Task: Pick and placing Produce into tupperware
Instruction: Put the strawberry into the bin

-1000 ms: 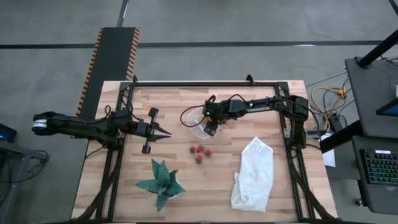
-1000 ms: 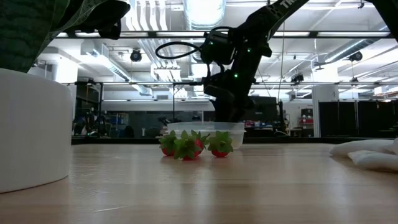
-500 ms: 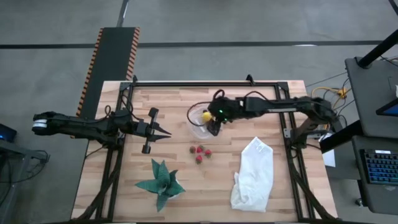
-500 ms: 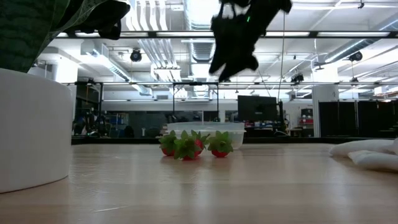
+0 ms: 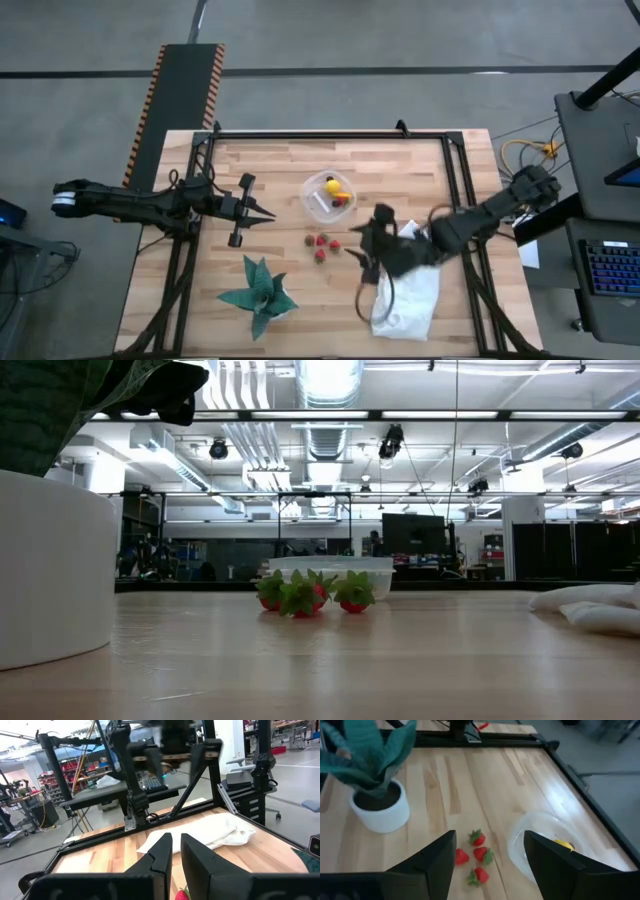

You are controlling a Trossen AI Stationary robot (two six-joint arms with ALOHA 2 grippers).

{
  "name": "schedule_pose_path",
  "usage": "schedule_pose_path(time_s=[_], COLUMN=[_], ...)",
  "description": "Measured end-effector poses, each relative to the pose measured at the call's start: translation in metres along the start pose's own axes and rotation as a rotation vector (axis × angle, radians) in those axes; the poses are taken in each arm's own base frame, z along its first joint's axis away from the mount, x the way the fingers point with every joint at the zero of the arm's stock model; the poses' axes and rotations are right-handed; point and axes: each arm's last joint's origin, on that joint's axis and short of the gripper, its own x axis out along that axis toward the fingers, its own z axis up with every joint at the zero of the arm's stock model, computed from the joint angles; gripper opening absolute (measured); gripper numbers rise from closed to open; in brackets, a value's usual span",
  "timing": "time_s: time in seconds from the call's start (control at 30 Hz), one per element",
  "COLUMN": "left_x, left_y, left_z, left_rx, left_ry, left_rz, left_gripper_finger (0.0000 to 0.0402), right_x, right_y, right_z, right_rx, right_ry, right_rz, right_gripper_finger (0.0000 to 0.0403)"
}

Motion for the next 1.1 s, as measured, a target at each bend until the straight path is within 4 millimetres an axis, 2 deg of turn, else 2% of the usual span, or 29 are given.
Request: schedule_pose_path(time_s=[0.13,0.3,0.43,0.6,0.9,1.1], left_x=[0.0,0.0,0.0,0.0,0.0,0.0], left_y=[0.0,0.0,0.0,0.0,0.0,0.0], left_z=[0.0,0.001,0.001,0.002,0.002,0.002], left_rx=[0.001,0.002,0.004,0.012,0.013,0.013], left_ry=[-0.003,-0.009,-0.012,-0.016,-0.016,-0.016], left_rz=[0.001,0.002,0.003,0.004,0.004,0.004], left_gripper_finger=[0.0025,0.0025,0.0025,0.0025,0.0025,0.0025], right_x=[0.011,0.051,0.083,0.11,0.125,0.138], right_y=[0.028,0.042,0.04,0.032,0.024,0.019], right_z=[-0.018,-0.042,-0.056,-0.068,-0.071,-0.077], right_rx=[-0.025,0.006,0.08,0.196,0.297,0.312], right_ry=[0.017,0.083,0.139,0.23,0.326,0.361], right_rz=[-0.053,-0.164,-0.233,-0.237,-0.16,-0.177], right_gripper_finger=[0.0226,0.0226,0.0226,0.0226,0.0261,0.0288])
